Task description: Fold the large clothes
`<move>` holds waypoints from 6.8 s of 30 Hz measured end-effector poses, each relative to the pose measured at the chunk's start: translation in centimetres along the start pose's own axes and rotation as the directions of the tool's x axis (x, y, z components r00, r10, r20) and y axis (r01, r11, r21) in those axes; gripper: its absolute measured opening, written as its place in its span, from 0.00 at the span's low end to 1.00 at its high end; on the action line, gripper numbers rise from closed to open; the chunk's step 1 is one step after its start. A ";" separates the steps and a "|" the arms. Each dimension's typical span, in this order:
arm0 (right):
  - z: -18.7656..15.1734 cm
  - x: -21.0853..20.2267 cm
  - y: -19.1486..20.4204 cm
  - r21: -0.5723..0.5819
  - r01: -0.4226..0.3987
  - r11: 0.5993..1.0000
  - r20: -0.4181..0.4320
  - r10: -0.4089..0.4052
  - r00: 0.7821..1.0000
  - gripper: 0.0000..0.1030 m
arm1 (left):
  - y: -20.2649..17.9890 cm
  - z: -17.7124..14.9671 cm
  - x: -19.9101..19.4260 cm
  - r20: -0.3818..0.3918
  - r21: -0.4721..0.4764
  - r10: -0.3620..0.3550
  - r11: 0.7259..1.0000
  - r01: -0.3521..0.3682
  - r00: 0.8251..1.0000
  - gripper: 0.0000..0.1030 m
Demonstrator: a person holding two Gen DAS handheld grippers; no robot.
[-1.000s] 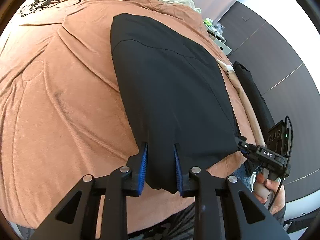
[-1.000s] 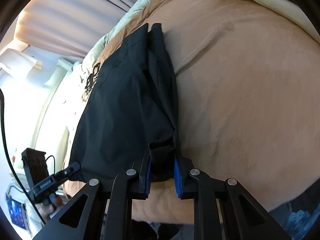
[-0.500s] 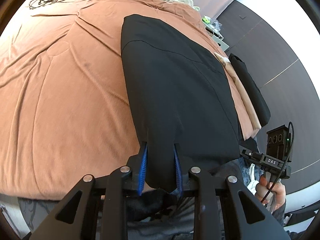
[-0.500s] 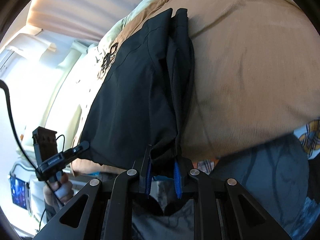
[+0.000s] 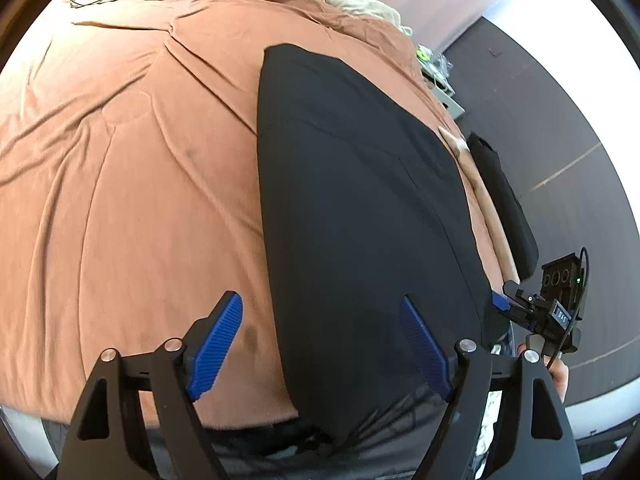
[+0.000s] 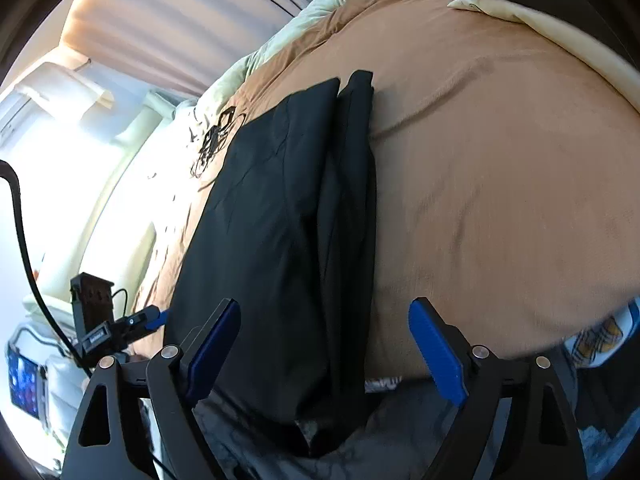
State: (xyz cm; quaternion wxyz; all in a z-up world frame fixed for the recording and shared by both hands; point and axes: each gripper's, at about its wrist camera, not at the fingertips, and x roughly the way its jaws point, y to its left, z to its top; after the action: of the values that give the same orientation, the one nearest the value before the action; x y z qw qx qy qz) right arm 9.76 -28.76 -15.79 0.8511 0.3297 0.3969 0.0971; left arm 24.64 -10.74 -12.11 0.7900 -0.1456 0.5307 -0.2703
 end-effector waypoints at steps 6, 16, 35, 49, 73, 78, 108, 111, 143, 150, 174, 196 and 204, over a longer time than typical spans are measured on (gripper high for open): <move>3.6 3.0 -0.9 0.034 -0.037 0.999 -0.035 0.038 0.999 0.91 | 0.7 2.6 1.6 0.018 -0.019 0.017 1.000 -0.016 1.000 0.79; 7.4 7.9 -2.5 0.108 -0.088 0.990 -0.108 0.100 0.989 0.84 | 1.8 7.1 5.5 -0.023 -0.034 0.002 0.999 -0.003 1.000 0.79; 9.0 12.8 -2.1 0.108 -0.183 0.977 -0.191 0.201 0.961 0.35 | 1.8 11.3 9.2 -0.040 -0.069 0.029 0.997 -0.032 0.999 0.58; 7.9 7.5 4.1 -0.063 -0.235 0.970 -0.087 0.229 0.970 0.19 | -0.4 9.4 3.1 0.089 -0.021 -0.030 0.999 0.032 0.996 0.18; 4.4 3.7 27.8 -0.390 -0.365 0.846 -0.127 0.343 0.931 0.19 | 5.8 4.9 -20.0 0.437 -0.070 0.001 0.997 0.033 0.899 0.17; 3.5 6.1 33.2 -0.442 -0.393 0.806 -0.173 0.353 0.919 0.19 | 9.0 3.8 -24.5 0.487 -0.132 0.051 0.991 0.016 0.872 0.17; -5.1 25.5 54.2 -0.449 -0.618 0.645 -0.484 0.406 0.775 0.19 | 32.8 0.7 -47.6 0.563 -0.372 0.420 0.898 -0.235 0.712 0.15; -6.3 27.4 55.8 -0.438 -0.639 0.633 -0.508 0.412 0.756 0.19 | 33.9 1.1 -49.3 0.559 -0.399 0.469 0.875 -0.274 0.684 0.15; -5.1 47.7 46.5 -0.282 -0.612 0.739 -0.555 0.395 0.732 0.19 | 47.2 5.6 -41.0 0.327 -0.444 0.718 0.691 -0.570 0.615 0.15; -4.6 50.7 44.4 -0.465 -0.355 0.811 -0.490 0.099 0.866 0.40 | 50.1 5.8 -39.3 0.239 -0.456 0.770 0.627 -0.631 0.592 0.19; 1.2 40.4 39.4 -0.478 -0.297 0.827 -0.433 0.072 0.898 0.67 | 39.1 -3.6 -37.9 0.298 -0.490 0.722 0.677 -0.549 0.624 0.52; 2.4 23.7 40.7 -0.632 -0.235 0.738 -0.258 0.086 0.962 1.00 | 21.4 -7.2 -36.4 0.436 -0.410 0.682 0.731 -0.545 0.587 1.00; 3.3 18.2 38.2 -0.662 -0.215 0.718 -0.213 0.094 0.972 1.00 | 16.3 -9.2 -34.8 0.467 -0.368 0.662 0.748 -0.552 0.586 1.00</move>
State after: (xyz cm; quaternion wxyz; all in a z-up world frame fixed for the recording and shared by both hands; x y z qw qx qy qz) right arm 28.03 6.57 -0.97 0.8656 0.0182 0.3733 0.3333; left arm 10.51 23.25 2.33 0.9378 -0.1008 0.3084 0.1237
